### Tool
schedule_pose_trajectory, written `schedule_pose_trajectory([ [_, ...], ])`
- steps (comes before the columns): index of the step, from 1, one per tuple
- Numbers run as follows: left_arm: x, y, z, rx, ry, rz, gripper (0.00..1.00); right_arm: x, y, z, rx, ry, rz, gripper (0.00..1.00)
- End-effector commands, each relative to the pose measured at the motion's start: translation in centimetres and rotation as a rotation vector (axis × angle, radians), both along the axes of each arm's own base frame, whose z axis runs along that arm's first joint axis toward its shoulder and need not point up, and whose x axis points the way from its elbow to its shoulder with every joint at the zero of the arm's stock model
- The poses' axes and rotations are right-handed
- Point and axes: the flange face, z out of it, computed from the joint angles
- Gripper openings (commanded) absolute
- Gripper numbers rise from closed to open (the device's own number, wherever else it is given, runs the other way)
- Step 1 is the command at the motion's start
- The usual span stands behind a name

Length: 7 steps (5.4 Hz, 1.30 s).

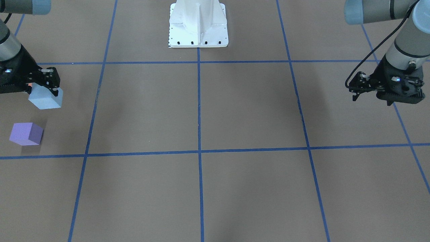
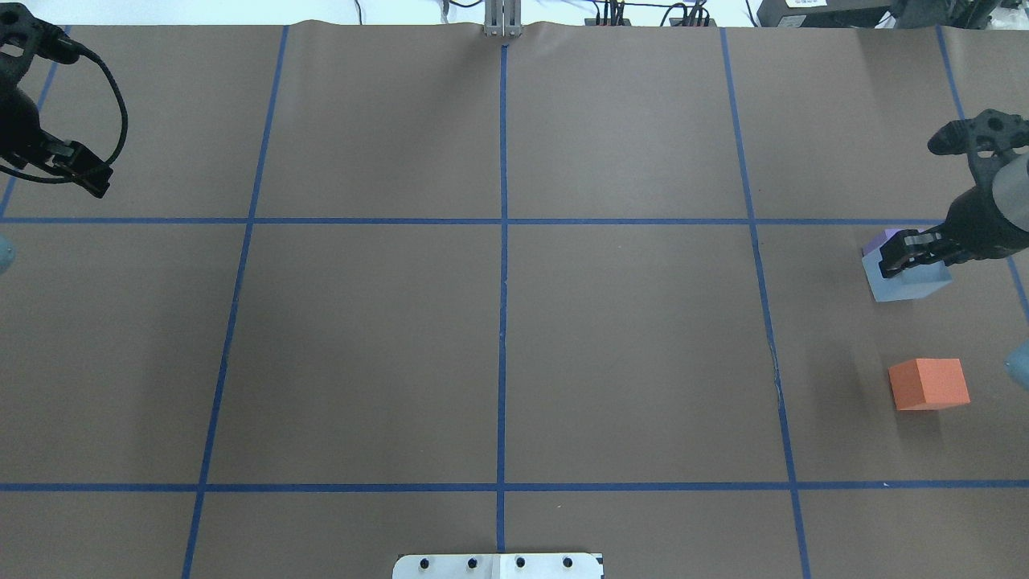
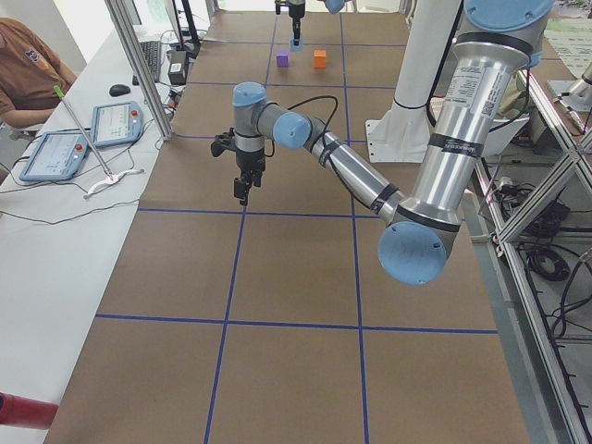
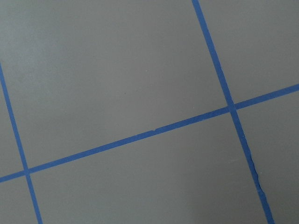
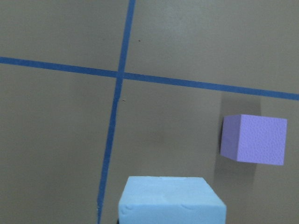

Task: Place blue block between orange and purple blocks
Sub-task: 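Carry the cube with the right gripper to the gap between purple and orange cubes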

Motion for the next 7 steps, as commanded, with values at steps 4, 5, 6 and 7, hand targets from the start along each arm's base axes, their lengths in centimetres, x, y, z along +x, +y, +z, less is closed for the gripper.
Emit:
schedule_pose_trajectory([
  [4,0.0,0.1,-0.1,-0.001,0.001,-0.002,1.0,0.5,-0.5,8.5,0.022,-0.07,0.002,0.0],
  [5,0.0,0.1,-0.1,-0.001,0.001,-0.002,1.0,-0.1,-1.5,9.7,0.004,-0.06,0.001,0.0],
  [6,0.0,0.1,-0.1,-0.002,0.001,-0.003,1.0,-0.3,-1.7,10.4,-0.011,-0.054,0.0,0.0],
  [7,0.0,0.1,-0.1,-0.001,0.001,-0.002,1.0,-0.9,-1.5,10.5,-0.035,-0.042,-0.012,0.0],
])
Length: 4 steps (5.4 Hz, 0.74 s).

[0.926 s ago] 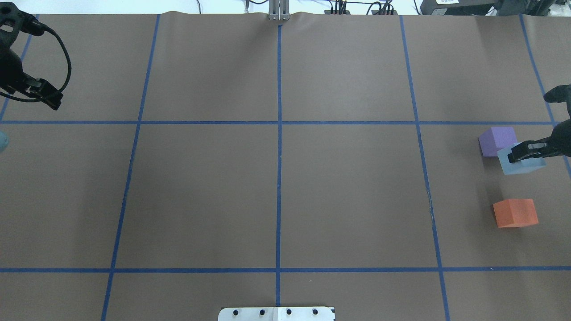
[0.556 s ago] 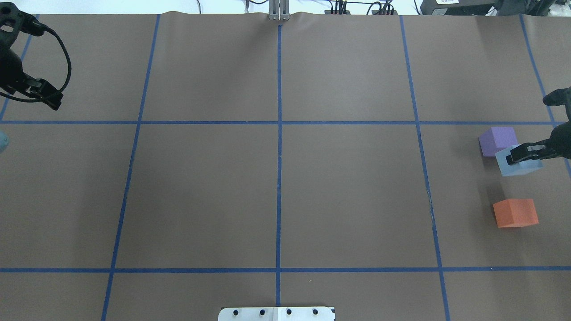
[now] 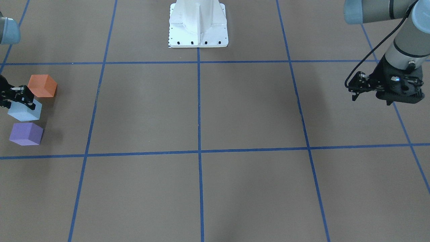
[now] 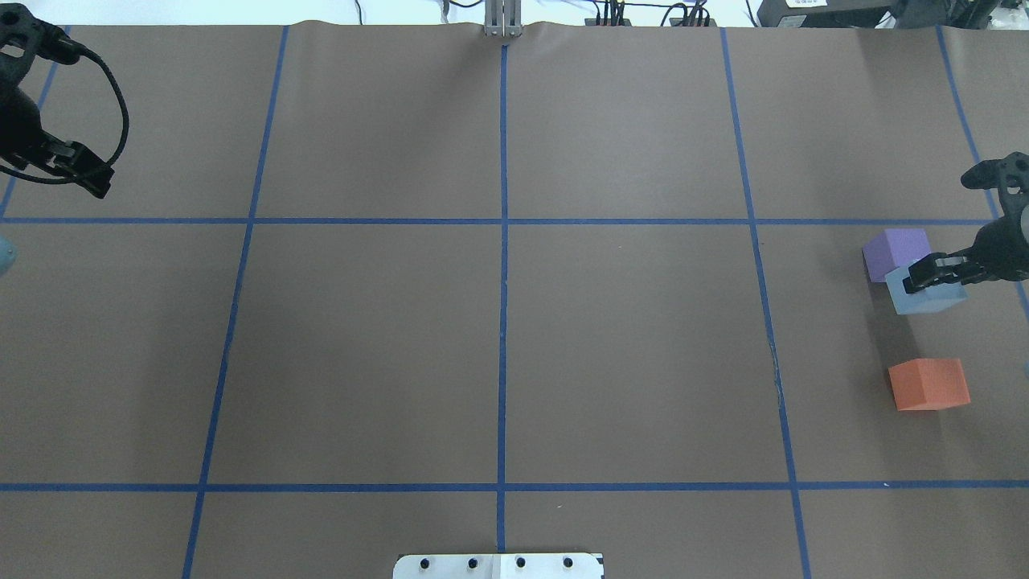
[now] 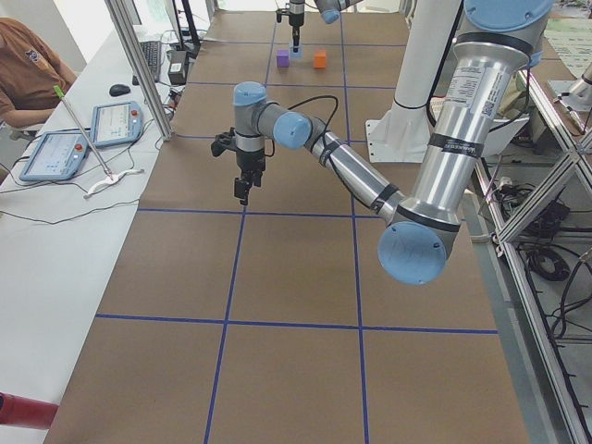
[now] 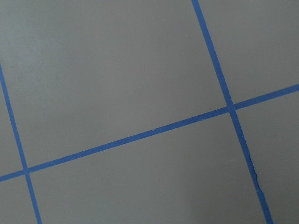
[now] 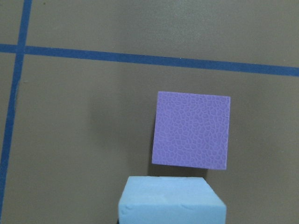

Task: Place blue block between orange and purple blocks
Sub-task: 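Carry the cube with the right gripper to the gap between purple and orange cubes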

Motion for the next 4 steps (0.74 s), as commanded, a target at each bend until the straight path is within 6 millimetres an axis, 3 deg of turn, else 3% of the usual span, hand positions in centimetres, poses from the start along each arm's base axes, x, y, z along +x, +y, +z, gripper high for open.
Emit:
schedule_pose_trajectory([
  [1,0.0,0.0,0.0,0.001,0.001,-0.001,1.0,-1.6,0.7,0.5,-0.024,0.015,-0.036,0.0],
  [2,0.0,0.0,-0.1,0.002,0.001,0.001,1.0,-3.0,1.4,0.8,-0.033,0.032,-0.061,0.0],
  [4,0.0,0.0,-0.2,0.003,0.002,-0.002,1.0,-3.7,1.8,1.4,-0.039,0.045,-0.076,0.0],
])
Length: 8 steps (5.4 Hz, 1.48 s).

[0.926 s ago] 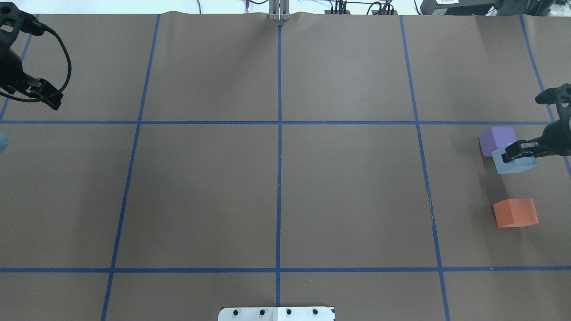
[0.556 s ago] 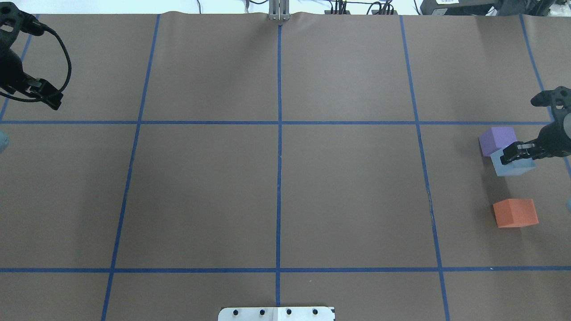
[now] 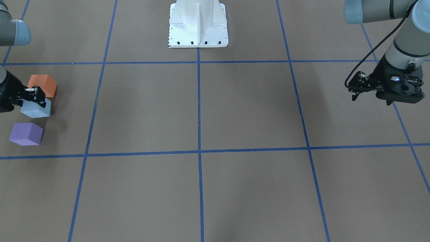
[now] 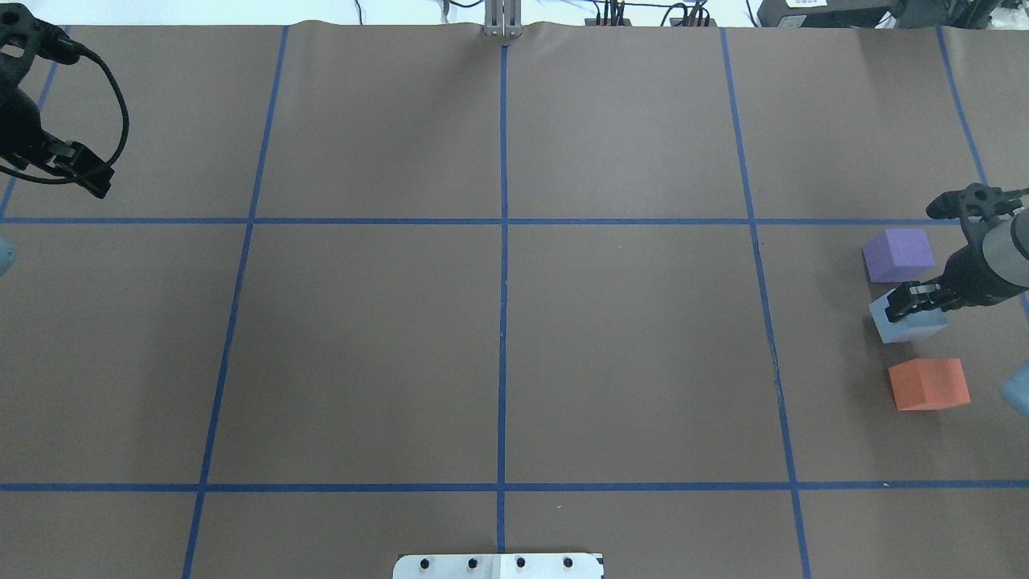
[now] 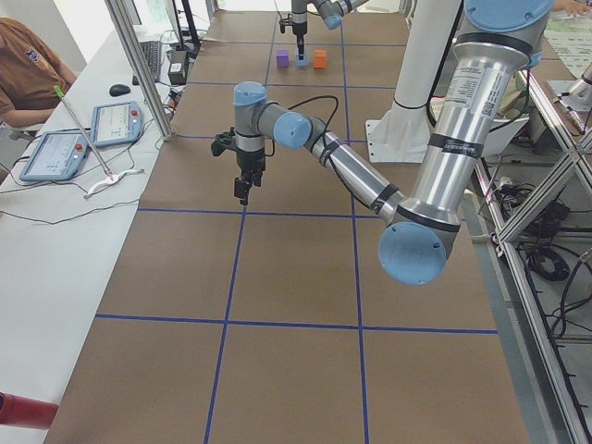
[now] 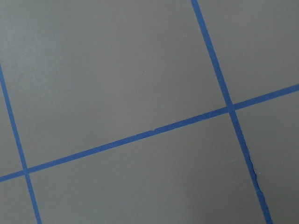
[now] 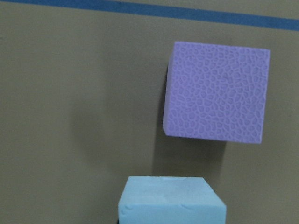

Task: Place blue block between orange and purple blocks
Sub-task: 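Lower the cube between the purple and orange cubes and open the right gripper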

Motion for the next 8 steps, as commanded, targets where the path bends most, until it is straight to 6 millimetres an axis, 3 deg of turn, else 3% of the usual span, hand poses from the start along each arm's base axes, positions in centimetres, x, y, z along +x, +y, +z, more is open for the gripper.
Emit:
schedule_pose_trajectory([
  [1,-0.04,0.08,-0.16,0.0,0.002,-0.003,1.0,-0.15,0.28,0.77,-0.01,0.012,-0.006,0.0],
  [3,-0.11,0.22,-0.19,0.001,0.003,-0.004,1.0,-0.12,0.2,1.26,-0.018,0.017,-0.004,0.0],
  [4,-0.2,0.38,-0.44,0.006,0.005,-0.004,1.0,-0.19,0.1,1.59,-0.023,0.02,-0.004,0.07],
  [5,-0.26,0.5,-0.54,0.007,0.006,-0.005,1.0,-0.23,0.04,1.67,-0.024,0.021,-0.004,0.28],
  [6,-0.32,0.61,-0.23,0.003,0.004,-0.005,1.0,-0.31,-0.05,1.6,-0.024,0.019,-0.005,0.69],
  [7,-0.32,0.61,-0.22,0.003,0.004,-0.005,1.0,-0.29,-0.15,1.2,-0.016,0.014,-0.004,1.0],
  [8,-0.3,0.58,-0.16,0.001,0.003,-0.005,1.0,-0.09,-0.15,0.84,-0.014,0.006,-0.002,1.0],
])
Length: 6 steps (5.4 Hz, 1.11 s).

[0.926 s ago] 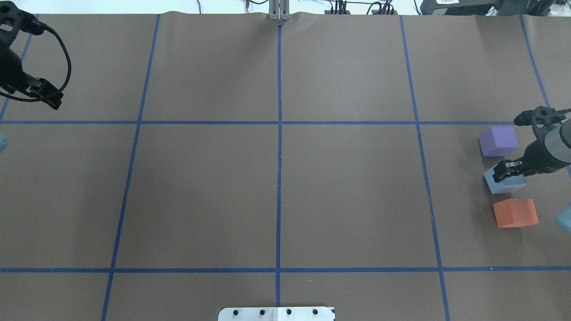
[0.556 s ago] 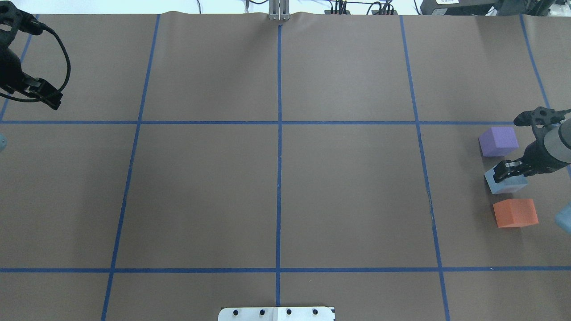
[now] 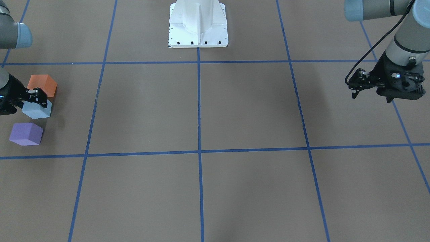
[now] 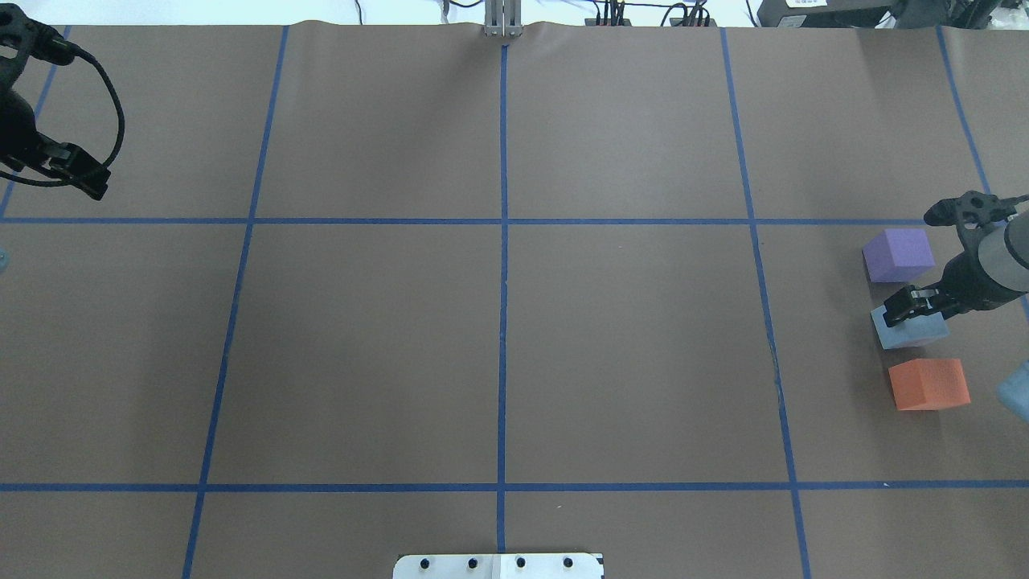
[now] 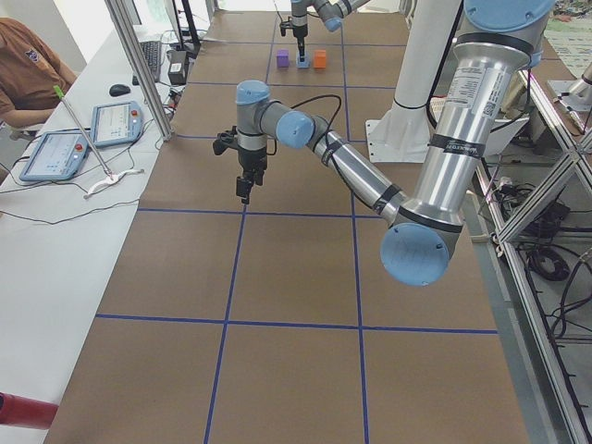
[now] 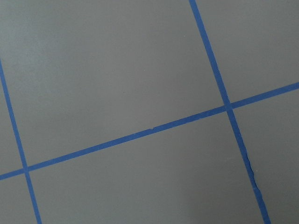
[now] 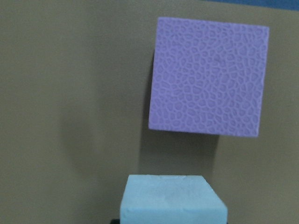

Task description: Place blue block between orange and purple blocks

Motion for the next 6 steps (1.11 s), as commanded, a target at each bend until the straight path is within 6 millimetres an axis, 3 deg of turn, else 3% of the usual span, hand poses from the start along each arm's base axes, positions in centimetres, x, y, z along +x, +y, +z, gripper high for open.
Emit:
schedule_pose_trajectory([
  [1,0.0,0.0,0.1,-0.001,-0.001,0.001,1.0,2.1,-0.7,-1.7,0.017,-0.031,0.037,1.0],
  [3,0.0,0.0,0.1,0.003,-0.003,0.009,1.0,9.3,-1.3,-7.2,0.003,-0.11,0.122,1.0],
  [4,-1.1,-0.1,0.5,-0.011,0.015,0.002,1.0,14.0,-2.0,-6.4,0.044,-0.102,0.096,1.0],
  [5,-4.6,-0.2,2.7,-0.004,0.024,0.044,1.0,19.1,-2.0,-4.2,0.085,-0.056,0.017,1.0],
  [6,-9.7,-0.7,5.3,-0.029,0.044,0.016,1.0,22.7,-1.4,-2.7,0.088,-0.033,-0.042,1.0],
])
